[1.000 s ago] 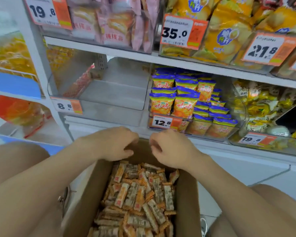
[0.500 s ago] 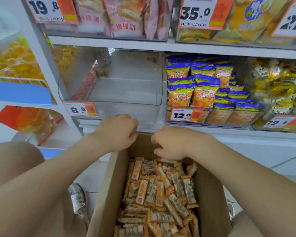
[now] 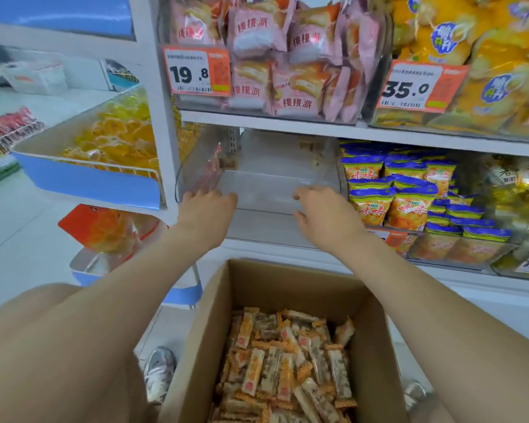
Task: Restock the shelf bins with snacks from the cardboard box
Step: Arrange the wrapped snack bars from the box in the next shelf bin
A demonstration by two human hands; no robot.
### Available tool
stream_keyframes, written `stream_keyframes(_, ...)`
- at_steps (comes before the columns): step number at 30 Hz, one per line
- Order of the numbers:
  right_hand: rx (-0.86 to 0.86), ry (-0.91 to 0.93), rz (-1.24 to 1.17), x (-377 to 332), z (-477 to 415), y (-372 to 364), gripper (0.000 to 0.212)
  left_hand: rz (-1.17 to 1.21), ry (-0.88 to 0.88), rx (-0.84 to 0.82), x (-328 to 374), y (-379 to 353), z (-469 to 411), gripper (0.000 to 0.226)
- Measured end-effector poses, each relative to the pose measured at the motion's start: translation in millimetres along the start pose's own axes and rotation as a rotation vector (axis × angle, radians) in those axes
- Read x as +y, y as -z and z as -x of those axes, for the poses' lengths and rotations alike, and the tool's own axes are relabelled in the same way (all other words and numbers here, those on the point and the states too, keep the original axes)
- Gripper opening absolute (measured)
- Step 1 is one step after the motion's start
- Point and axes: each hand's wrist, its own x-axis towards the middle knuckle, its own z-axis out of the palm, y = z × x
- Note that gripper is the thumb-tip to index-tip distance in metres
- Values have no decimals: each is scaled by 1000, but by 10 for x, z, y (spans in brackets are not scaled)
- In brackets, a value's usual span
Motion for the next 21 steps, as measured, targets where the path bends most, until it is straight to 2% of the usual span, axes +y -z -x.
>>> stream_keyframes(3, -85, -25, 39, 41, -138, -56, 24, -22, -12, 64, 19, -17, -15, 53)
stream_keyframes(7, -171, 49, 46, 161, -202, -73, 30, -35, -27, 146, 40, -109, -15, 51)
stream_keyframes(13, -54, 55, 81, 109, -160, -5, 35, -32, -16, 243, -49, 8, 17, 48)
stream_keyframes(18, -89, 70, 63, 27, 199, -51, 35, -40, -85, 137, -54, 59, 306, 43)
stream_keyframes(21, -96, 99, 4, 34, 391, -145, 40, -59, -104, 131, -4, -6, 492, 50)
